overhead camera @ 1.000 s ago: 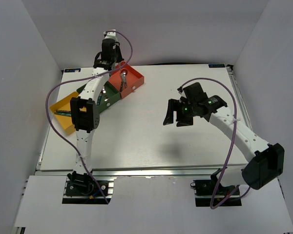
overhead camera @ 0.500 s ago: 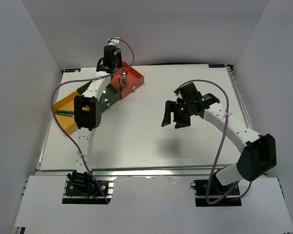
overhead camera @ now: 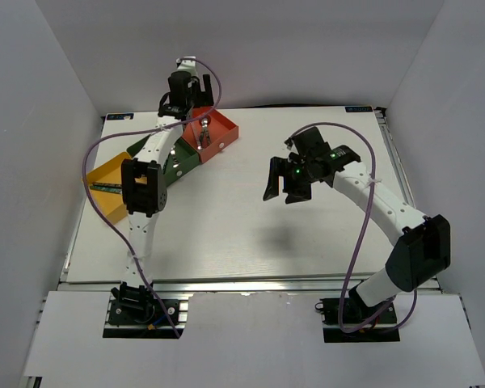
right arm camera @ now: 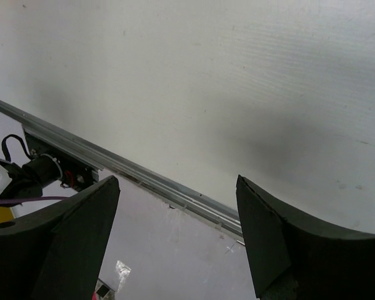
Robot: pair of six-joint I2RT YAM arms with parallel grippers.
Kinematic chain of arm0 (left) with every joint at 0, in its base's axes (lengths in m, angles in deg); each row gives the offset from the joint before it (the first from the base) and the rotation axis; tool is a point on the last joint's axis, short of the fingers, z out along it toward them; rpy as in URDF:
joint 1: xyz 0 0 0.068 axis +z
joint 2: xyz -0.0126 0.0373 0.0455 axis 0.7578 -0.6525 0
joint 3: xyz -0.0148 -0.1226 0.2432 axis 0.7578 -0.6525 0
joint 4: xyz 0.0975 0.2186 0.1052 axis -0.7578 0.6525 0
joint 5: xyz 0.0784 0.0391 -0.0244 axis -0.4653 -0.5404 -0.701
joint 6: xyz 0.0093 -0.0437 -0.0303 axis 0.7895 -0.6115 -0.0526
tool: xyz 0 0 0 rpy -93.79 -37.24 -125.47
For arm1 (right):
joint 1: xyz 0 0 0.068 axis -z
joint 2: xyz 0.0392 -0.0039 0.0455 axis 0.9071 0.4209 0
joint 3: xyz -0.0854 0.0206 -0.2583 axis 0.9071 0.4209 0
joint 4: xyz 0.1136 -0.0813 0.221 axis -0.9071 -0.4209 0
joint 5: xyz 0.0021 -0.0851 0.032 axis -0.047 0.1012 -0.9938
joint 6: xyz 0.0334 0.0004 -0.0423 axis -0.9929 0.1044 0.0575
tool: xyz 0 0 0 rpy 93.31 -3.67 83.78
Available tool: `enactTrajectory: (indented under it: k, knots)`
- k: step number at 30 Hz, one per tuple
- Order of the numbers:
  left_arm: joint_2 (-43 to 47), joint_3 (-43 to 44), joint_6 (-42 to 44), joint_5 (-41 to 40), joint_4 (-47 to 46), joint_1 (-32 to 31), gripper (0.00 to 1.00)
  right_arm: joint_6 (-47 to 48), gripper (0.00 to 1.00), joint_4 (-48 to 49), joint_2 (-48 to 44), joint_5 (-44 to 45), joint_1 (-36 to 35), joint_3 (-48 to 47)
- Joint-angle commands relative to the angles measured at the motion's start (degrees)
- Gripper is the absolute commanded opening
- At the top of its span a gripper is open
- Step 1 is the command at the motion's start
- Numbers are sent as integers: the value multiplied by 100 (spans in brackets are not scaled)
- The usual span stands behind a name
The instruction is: Sort the eating utensils into containers
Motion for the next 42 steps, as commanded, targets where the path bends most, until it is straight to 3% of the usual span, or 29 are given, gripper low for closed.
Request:
enactTrajectory:
  k: [1,3,5,7,10,11,14,20,25,32,42]
  knots:
    - [1050,106,-304,-150,275,6,98,243,80,-93,-1,304,0,-531]
    - [1647,-176,-507,-378,557,6,98,402,81,-155,-28,567,0,-820]
    - [2025,-562,-867,-554,1311,6,98,648,89,-147,-159,1051,0,-962]
    - [2631,-983,-1235,-1010,2126,14,98,763,89,46,-326,1707,0,-1015]
    - [3685,-2432,-1561,-1764,2797,6,98,877,89,336,-791,2499,0,-945]
    - [4280,-3306,-1693,-2020,2886,14,98,895,89,415,-1036,2790,8,-893]
    - [5170,-4776,-1852,-2391,3071,6,98,991,89,442,-1494,3204,9,-726]
    - [7316,-6213,-2099,-2928,3660,-3,98,948,89,161,-2163,4110,17,-209]
    - [8380,-7443,-2441,-2981,4029,-73,98,922,89,302,-2707,3989,17,469]
    - [9145,-7384,-2819,-3261,4530,-372,98,956,89,196,-3165,3619,17,953]
    - [9181,-7173,-2784,-3526,4461,-530,98,957,89,240,-3639,3689,17,1182]
